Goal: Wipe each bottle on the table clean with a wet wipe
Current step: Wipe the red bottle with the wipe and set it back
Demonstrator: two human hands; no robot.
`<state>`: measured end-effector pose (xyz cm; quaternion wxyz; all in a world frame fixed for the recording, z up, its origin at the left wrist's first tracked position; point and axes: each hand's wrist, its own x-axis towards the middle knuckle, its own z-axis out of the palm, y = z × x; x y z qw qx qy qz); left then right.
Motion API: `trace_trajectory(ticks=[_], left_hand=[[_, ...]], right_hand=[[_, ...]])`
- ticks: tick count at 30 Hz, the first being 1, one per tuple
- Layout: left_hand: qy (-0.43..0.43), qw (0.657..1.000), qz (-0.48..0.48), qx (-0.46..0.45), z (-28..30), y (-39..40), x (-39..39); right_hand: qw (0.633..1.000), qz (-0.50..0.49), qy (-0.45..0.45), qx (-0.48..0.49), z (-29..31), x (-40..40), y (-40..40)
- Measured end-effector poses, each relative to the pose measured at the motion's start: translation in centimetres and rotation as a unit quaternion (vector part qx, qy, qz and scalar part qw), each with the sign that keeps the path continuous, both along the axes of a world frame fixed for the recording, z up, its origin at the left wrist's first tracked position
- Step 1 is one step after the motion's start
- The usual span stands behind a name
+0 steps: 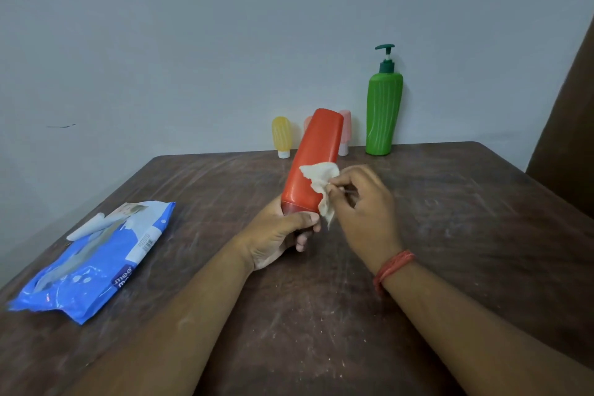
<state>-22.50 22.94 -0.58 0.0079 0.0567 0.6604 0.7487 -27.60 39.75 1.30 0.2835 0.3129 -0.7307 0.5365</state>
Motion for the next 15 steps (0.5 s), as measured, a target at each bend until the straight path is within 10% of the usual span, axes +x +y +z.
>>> trace_trajectory(ticks=[6,15], left_hand=[[0.006,0.993,0.033,-0.110,-0.6,-0.1,-0.6],[0.031,0.964,0.168,-0.204,-0.7,-0.7,-1.6]], right_hand=[[0.953,0.085,-0.212,-0.200,1.3,-1.2,0.6],[0.980,0.064,-0.065,-0.179,3.5,0.8,0.8]])
